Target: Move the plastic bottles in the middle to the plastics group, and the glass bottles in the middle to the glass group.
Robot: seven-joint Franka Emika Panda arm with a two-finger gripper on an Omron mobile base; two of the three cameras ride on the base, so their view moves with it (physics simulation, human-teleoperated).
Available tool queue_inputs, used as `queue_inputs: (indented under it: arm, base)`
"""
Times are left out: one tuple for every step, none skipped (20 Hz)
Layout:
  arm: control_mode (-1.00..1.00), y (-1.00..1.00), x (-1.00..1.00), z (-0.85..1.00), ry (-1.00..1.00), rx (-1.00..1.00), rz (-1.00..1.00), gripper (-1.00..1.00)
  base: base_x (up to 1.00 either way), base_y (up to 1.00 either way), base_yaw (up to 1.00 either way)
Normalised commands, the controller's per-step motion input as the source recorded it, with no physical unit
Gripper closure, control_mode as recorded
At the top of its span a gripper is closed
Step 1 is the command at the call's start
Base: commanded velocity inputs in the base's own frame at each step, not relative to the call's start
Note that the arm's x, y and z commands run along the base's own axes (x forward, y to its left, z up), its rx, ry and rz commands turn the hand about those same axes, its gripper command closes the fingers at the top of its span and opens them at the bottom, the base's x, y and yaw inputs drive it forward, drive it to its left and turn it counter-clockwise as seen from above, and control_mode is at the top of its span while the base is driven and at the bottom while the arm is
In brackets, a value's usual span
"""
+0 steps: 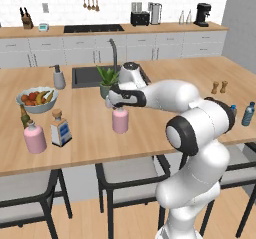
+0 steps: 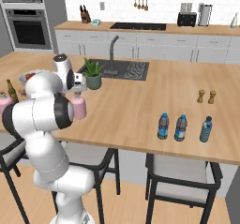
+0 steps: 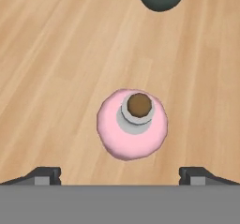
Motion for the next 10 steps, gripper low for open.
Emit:
queue_inputs:
  arm:
    - [-1.0,-0.33,0.13,0.0,0.17,0.03,-0.07,-1.0]
    - [-1.0,-0.3,0.12,0.0,0.15,0.03,-0.07,-1.0]
    - [-1.0,-0.26,0.12,0.0,0.15,0.02,-0.07,-1.0]
    - [-1.0,-0.18,0.11,0.0,0.11,0.01,-0.05,-1.0]
    - [-1.0,-0.09,0.01,0.0,0.01,0.0,-0.02,-1.0]
    - [-1.0,0.0,0.0,0.0,0.0,0.0,0.0,-1.0]
    - [-1.0,0.0,0.0,0.0,0.0,0.0,0.0,-1.0]
    - [-1.0,0.0,0.0,0.0,-0.01,0.0,0.0,-1.0]
    - [-1.0,0.0,0.0,-0.04,-0.01,0.0,0.0,-1.0]
    - [-1.0,0.0,0.0,-0.09,-0.01,0.0,0.0,-1.0]
  base:
    - [0.0,0.0,0.0]
    - [0.0,0.0,0.0]
    - [0.0,0.0,0.0]
    - [0.0,0.0,0.0]
    - [0.0,0.0,0.0]
    - [0.0,0.0,0.0]
    - [0.0,0.0,0.0]
    - [0.0,0.0,0.0]
    - [0.0,0.0,0.0]
    - [0.0,0.0,0.0]
